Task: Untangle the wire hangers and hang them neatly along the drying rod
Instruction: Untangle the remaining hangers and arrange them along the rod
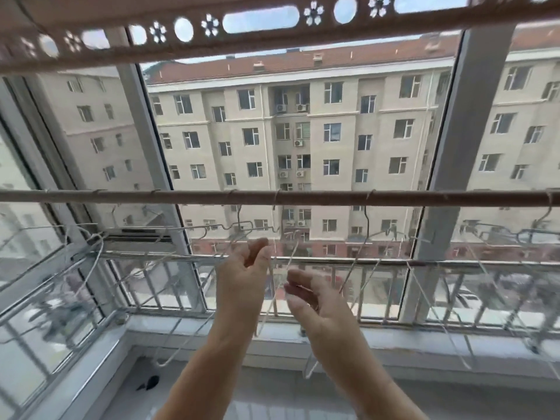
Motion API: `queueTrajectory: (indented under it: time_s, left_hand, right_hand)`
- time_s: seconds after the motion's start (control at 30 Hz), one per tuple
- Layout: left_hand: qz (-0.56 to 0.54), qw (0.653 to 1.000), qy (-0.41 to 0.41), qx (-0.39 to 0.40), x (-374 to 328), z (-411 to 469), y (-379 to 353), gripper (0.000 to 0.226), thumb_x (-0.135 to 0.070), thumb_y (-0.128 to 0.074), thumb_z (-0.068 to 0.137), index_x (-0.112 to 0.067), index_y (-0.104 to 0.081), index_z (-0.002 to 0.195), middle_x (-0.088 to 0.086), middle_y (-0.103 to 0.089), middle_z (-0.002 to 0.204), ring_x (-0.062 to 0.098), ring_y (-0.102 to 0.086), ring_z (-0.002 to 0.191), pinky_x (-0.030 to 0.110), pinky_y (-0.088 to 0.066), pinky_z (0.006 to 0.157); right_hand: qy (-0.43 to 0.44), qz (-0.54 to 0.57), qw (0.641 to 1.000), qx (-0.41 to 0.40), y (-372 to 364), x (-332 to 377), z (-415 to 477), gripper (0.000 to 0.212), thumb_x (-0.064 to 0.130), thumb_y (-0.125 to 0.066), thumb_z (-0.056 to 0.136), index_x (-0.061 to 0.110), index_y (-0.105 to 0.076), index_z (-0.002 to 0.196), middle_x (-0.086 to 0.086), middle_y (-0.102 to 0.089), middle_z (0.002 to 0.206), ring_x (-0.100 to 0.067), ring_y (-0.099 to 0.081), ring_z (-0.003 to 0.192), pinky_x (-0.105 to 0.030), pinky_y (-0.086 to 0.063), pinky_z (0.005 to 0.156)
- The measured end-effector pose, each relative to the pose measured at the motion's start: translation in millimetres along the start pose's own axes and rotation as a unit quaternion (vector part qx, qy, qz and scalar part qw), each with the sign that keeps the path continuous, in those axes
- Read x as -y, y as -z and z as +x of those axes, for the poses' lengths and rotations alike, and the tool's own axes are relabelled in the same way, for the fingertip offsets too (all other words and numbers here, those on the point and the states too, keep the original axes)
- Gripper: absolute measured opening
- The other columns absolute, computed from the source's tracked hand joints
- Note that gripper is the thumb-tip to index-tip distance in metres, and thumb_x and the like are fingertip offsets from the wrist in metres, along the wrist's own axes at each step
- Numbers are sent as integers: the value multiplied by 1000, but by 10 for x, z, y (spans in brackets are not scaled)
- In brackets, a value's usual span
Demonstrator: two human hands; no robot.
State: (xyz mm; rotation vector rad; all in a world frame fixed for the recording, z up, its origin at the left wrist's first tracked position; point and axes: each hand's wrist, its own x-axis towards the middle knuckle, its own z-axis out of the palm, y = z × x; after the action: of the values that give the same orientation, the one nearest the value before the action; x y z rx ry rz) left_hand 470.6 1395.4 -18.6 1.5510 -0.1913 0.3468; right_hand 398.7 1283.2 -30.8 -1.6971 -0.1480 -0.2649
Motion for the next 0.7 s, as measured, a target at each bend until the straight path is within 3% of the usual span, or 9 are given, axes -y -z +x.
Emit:
queueTrajectory:
  time_s: [0.07,0.17,0.27,0.33,0.47,0.53,0.7]
  left_hand:
    - [19,999,30,19,66,83,31,11,-24,-60,89,-32,-66,85,-22,-72,80,-12,-63,80,3,-44,63]
    - [39,992,105,50,193,181,30,9,-25,-61,89,-22,-67,95,-13,-70,84,-4,-64,80,11,-44,67]
    - [1,983,172,67,279,238,17,14,-20,-62,89,-9,-71,89,-1,-70,76,11,-63,71,17,-49,64]
    - [-29,979,193,63,312,260,20,12,-17,-64,87,-9,-72,82,1,-71,71,11,-61,63,15,-50,56]
    - [-79,971,215,74,335,314,26,7,-13,-70,81,-10,-74,86,0,-70,68,9,-54,56,15,-47,49]
    - [-109,965,222,93,295,370,5,7,-11,-71,80,-11,-75,85,-1,-69,65,9,-52,55,16,-47,50]
    - [-152,955,230,112,170,578,-113,7,-5,-69,80,-11,-72,77,-2,-67,56,11,-50,55,22,-44,58]
  right_hand:
    - [-18,-23,1000,-3,-126,-83,100,32,20,-53,91,32,-45,120,12,-53,123,2,-50,115,-24,-42,103]
    - [-64,-11,998,-8,-237,-218,237,39,16,-55,89,25,-42,125,6,-50,123,-5,-48,117,-26,-38,105]
    - [-92,18,996,-5,-319,-347,315,39,11,-57,87,22,-44,121,3,-57,105,-7,-56,97,-23,-45,91]
    - [-100,37,994,-12,-358,-426,345,37,10,-59,85,21,-48,119,2,-64,89,-9,-61,82,-24,-49,80]
    - [-81,92,991,-46,-402,-475,364,30,4,-60,84,13,-52,110,4,-65,57,-9,-59,56,-22,-47,56]
    - [-60,102,991,-62,-404,-441,386,26,5,-61,84,14,-53,108,5,-62,52,-5,-55,48,-16,-43,47]
    - [-34,139,984,-109,-375,-277,549,20,7,-62,85,15,-57,104,2,-64,57,-9,-53,51,-20,-45,47]
